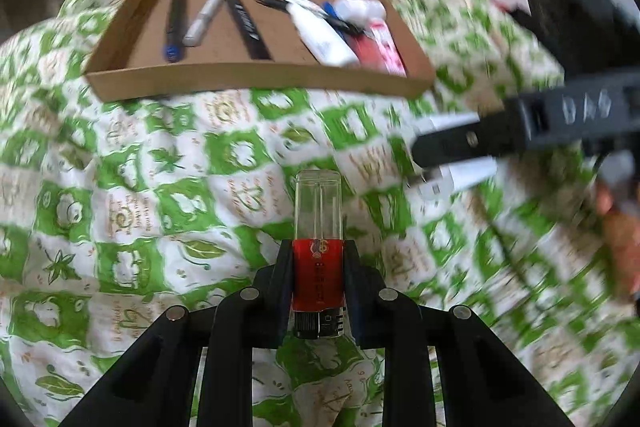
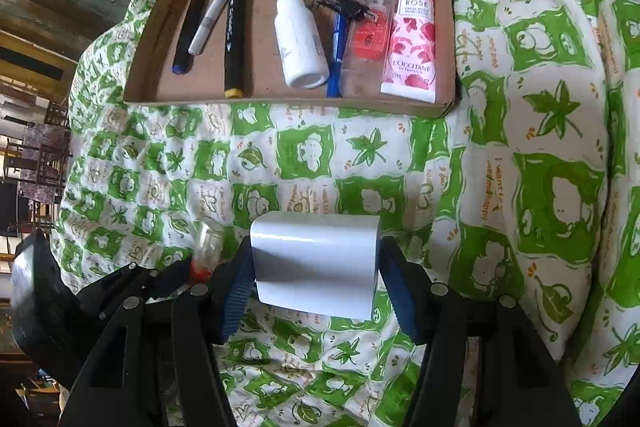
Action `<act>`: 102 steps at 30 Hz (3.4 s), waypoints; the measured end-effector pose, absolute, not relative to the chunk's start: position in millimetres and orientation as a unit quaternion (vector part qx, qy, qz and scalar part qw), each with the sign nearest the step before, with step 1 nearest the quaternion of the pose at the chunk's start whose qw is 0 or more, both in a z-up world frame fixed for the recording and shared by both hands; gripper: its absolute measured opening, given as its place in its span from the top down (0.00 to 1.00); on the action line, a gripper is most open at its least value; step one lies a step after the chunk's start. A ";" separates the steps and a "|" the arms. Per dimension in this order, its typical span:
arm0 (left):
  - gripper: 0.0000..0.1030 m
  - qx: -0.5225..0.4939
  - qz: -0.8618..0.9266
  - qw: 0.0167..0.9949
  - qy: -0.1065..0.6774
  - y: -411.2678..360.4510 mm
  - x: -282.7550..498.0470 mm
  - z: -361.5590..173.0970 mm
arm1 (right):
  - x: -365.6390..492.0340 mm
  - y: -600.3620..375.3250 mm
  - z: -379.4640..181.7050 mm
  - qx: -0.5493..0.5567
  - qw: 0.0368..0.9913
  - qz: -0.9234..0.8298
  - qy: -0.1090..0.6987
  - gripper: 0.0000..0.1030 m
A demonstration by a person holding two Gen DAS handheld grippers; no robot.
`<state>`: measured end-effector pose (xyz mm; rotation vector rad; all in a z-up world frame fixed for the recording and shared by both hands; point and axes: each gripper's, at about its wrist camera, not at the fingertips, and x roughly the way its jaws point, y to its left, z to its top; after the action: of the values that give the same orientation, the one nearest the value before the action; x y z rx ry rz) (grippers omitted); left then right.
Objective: Organize rigid objects
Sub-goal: 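Grasp the red lighter with the left tool while the right tool holds the charger, then carry the lighter and charger block over the tray with both tools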
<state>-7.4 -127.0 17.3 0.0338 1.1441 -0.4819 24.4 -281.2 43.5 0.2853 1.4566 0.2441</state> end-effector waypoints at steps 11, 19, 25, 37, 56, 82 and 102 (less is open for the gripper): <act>0.77 -0.048 -0.203 0.825 0.526 -98.6 5.2 26.4 | 30.8 -301.7 54.1 0.149 0.744 0.099 0.644 0.42; 0.77 -0.044 -0.188 0.835 0.515 -93.1 6.3 31.0 | 29.6 -303.6 57.1 0.147 0.748 0.099 0.639 0.42; 0.77 -0.022 -0.170 0.843 0.510 -94.6 4.8 31.5 | 29.1 -300.1 55.7 0.143 0.748 0.100 0.641 0.42; 0.77 -0.008 -0.158 0.849 0.505 -95.9 4.6 32.4 | 29.4 -299.4 56.9 0.139 0.750 0.100 0.639 0.42; 0.77 -0.067 -0.167 0.852 0.491 -78.3 54.9 71.1 | 28.7 -290.2 56.7 0.130 0.747 0.118 0.642 0.42; 0.77 -0.040 -0.089 0.850 0.517 -68.6 177.6 33.2 | 34.6 -277.0 53.1 0.118 0.738 0.147 0.648 0.42; 0.77 0.006 -0.073 0.865 0.496 -72.5 177.9 31.5 | 118.3 -286.2 41.0 0.339 0.700 0.179 0.603 0.42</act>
<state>177.9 -72.5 31.5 0.0125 1.0382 -0.1530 118.3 -286.2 41.0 0.7549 1.3431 0.3988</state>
